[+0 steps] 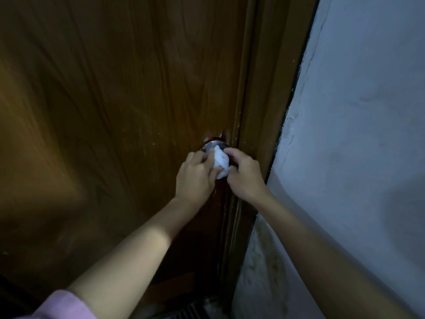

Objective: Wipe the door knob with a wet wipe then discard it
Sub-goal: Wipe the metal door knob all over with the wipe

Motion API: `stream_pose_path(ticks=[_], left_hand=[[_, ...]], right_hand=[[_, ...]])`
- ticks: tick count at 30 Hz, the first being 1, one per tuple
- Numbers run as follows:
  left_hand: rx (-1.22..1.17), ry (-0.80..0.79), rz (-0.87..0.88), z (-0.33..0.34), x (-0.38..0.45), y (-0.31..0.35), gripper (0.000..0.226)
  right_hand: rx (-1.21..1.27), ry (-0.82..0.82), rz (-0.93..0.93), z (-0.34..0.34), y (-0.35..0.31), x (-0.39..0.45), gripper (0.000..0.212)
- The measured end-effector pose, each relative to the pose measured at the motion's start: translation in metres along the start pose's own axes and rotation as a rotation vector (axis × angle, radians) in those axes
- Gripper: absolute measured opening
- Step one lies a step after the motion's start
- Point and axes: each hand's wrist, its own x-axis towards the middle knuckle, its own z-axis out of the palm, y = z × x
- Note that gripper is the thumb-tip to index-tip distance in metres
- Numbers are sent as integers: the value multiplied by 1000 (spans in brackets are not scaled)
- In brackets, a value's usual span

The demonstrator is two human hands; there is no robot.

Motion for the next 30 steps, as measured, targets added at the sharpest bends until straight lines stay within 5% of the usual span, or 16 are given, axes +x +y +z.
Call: stream_pose_path(ticks=[8,15,20,25,30], left_hand=[[-454,64,-438,-4,-3,16,22],[-323,-191,-558,-9,21,24,23],[-1041,-290,-892,-10,19,16,7],[-1574,-369,-1021,-15,17,17,35],[-1278,-311,-909,-17,12,6,14]], right_hand=[[-9,-5,17,-3,0,3,39],[-24,-50,61,-6,-2,8,42],[-36,-57,62,-8,-6,7,49],[-85,-75,41,-7,-7,5,48],[-171,-104,-19,-8,-10,5,52]])
